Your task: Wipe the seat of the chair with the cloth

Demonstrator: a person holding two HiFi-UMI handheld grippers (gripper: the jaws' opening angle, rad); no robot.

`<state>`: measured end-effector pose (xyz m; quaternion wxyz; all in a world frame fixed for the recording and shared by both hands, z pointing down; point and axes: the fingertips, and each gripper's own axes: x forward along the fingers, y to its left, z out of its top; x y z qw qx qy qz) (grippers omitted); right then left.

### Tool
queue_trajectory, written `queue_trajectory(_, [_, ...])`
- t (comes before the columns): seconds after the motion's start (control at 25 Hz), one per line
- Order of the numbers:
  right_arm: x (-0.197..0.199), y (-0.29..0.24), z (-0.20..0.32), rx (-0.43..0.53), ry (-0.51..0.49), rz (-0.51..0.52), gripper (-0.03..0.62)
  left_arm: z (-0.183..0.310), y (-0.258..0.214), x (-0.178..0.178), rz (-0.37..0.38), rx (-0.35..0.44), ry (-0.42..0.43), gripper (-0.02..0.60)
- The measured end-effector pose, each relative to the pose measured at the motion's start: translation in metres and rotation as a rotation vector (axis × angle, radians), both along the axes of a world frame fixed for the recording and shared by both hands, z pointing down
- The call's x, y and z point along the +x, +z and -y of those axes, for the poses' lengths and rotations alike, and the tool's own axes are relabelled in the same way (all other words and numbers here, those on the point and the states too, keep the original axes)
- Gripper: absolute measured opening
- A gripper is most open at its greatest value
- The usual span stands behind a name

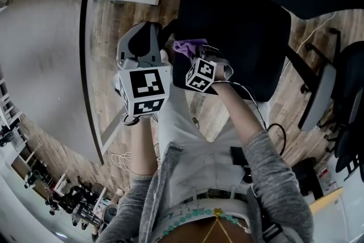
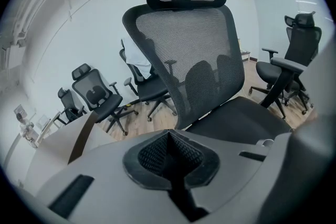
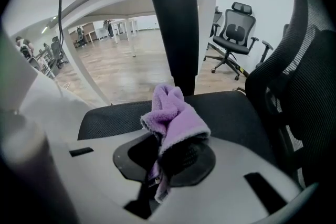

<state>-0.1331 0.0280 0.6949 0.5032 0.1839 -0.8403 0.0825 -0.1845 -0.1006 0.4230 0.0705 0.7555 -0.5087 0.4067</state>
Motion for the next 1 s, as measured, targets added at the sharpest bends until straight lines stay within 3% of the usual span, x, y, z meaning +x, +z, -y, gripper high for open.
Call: queue_trajectory(1.0, [0.052, 0.01, -0.004, -0.036, 0.017, -0.067, 0.048, 0.003, -0.002, 0.001, 0.028, 0.01, 0.008, 0.002])
